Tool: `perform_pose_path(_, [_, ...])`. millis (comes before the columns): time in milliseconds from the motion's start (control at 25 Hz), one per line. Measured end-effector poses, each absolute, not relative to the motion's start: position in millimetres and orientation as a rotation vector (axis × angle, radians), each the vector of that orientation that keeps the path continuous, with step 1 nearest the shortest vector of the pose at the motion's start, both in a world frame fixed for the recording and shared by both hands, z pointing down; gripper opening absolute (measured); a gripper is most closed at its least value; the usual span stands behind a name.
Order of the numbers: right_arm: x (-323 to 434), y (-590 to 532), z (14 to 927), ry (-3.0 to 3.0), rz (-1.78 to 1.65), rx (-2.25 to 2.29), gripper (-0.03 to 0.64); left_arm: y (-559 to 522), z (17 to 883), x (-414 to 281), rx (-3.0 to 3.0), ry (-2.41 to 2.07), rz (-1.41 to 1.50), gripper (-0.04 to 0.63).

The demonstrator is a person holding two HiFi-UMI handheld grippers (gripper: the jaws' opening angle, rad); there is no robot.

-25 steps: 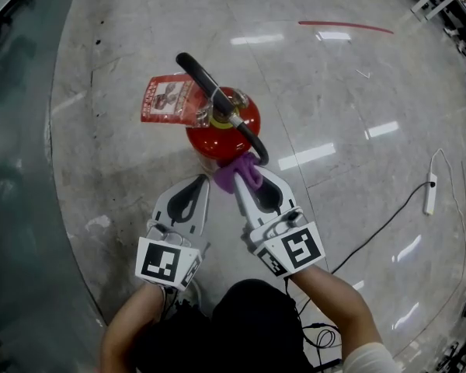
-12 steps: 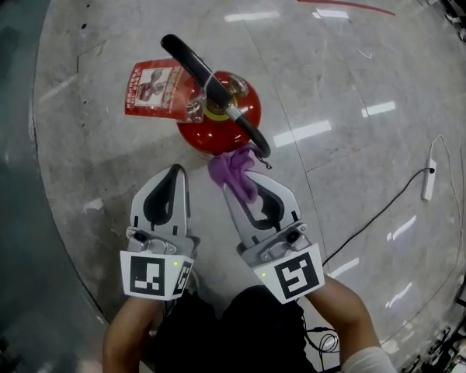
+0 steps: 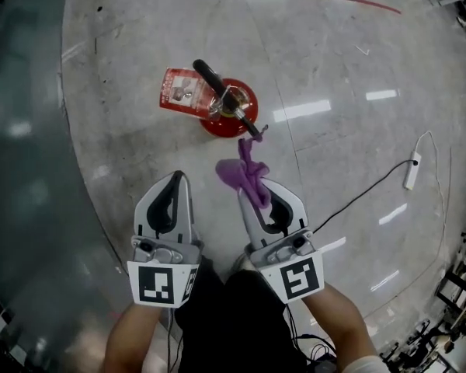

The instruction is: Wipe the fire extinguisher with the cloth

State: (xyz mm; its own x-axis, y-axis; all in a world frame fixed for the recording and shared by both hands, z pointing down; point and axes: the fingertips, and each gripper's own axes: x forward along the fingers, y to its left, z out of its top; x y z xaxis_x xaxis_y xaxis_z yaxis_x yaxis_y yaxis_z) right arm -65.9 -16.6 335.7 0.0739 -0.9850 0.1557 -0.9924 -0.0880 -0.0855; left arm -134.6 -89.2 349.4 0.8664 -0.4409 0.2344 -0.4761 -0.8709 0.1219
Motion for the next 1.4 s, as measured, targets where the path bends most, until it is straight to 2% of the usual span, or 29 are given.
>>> perform_pose_path(440, [-68, 17, 181, -2.027, 0.321, 2.344, 0.069, -39, 199, -142, 2.835, -0.712, 0.343, -0.002])
perform_pose_path(840, [-93, 76, -19, -2.04, 0.307, 2.34, 0.069, 15, -20, -174, 2.853, -0.824, 0.225, -0.002])
perform_pose_path(1080, [-104, 110, -122, -2.034, 0.294, 2.428, 0.069, 49, -118, -192, 2.878, -0.829, 0.18, -0.002])
perform_pose_path(1400, [-129, 144, -181, -2.065, 0.24, 2.427, 0.069, 95, -200, -208, 2.995, -0.797, 0.019, -0.002])
